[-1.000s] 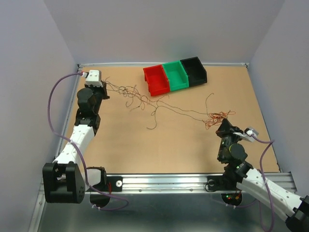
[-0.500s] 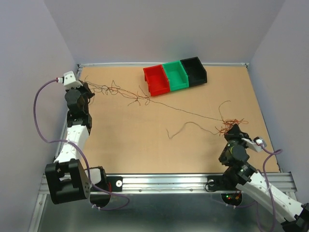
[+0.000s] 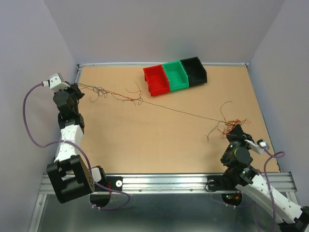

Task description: Untangle the cables

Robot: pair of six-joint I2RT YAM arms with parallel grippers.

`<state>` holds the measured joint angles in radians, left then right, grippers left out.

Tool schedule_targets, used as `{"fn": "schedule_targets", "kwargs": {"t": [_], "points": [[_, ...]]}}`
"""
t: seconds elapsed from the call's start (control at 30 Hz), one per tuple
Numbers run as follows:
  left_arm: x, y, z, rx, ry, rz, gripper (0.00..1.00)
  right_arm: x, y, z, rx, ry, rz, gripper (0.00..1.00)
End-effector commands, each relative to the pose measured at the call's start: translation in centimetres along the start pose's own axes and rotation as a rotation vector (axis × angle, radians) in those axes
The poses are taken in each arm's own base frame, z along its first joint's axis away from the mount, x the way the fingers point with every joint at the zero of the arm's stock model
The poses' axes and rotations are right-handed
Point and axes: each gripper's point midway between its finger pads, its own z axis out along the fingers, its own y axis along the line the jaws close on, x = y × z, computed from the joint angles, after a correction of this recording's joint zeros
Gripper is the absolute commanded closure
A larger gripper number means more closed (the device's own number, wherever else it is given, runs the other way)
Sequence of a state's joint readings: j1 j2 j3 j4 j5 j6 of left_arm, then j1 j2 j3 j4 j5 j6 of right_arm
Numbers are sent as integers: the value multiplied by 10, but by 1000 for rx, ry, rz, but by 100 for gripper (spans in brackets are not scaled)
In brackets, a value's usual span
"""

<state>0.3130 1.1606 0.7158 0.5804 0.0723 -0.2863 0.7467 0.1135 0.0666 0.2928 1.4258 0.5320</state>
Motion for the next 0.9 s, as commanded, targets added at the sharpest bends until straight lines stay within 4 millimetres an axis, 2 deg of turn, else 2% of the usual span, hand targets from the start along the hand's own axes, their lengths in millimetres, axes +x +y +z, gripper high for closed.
{"fn": "schedule_targets", "kwargs": {"t": [0.0, 0.1, 0.17, 0.2, 0.23, 0.27, 0.33, 0.4, 0.43, 0.47, 0.5, 0.53, 0.6, 0.63, 0.67, 0.7, 0.73, 0.8, 0.83, 0.87], "points": [[-25, -15, 9, 76, -54, -19, 100, -29, -23, 1, 167, -110, 69, 99], [-24, -18, 8, 91, -51, -19, 100, -27, -21, 1, 153, -101, 61, 100], [-24, -25, 4, 136, -60, -16, 100, -21, -10, 2, 98, -65, 31, 91], [-22, -40, -1, 224, -47, -8, 100, -16, 0, 1, 43, -32, 24, 82], [-21, -50, -5, 282, -44, -5, 100, -10, 8, 0, 0, -4, 1, 60], [-25, -62, -10, 350, -62, 0, 100, -8, 16, -1, -43, 19, -29, 47], [-14, -88, -25, 504, -25, 6, 100, 4, 40, -6, -179, 90, -77, 26], [-5, -116, -38, 634, -1, 35, 100, 14, 59, -12, -297, 134, -153, 16], [0, -126, -43, 676, 10, 47, 100, 23, 77, -22, -418, 178, -179, 11], [5, -144, -53, 749, 14, 84, 100, 30, 86, -27, -482, 195, -225, 10], [6, -144, -53, 749, 10, 101, 100, 36, 94, -32, -541, 213, -241, 8], [13, -164, -66, 828, 20, 118, 100, 42, 110, -44, -647, 243, -243, 6], [18, -181, -83, 908, 7, 176, 100, 57, 123, -56, -754, 286, -308, 4], [23, -195, -96, 964, 4, 191, 100, 66, 133, -69, -847, 322, -322, 2], [27, -203, -104, 1001, 5, 206, 100, 70, 139, -74, -891, 336, -339, 2], [27, -206, -112, 1024, -19, 246, 100, 86, 141, -80, -919, 382, -389, 2], [34, -222, -128, 1098, -12, 255, 100, 90, 151, -90, -990, 412, -395, 2], [43, -231, -144, 1161, -5, 285, 100, 102, 161, -98, -1045, 442, -419, 2], [43, -237, -154, 1208, -32, 330, 100, 119, 164, -106, -1089, 495, -455, 3], [50, -245, -167, 1258, -18, 340, 100, 121, 172, -111, -1124, 497, -447, 4]]}}
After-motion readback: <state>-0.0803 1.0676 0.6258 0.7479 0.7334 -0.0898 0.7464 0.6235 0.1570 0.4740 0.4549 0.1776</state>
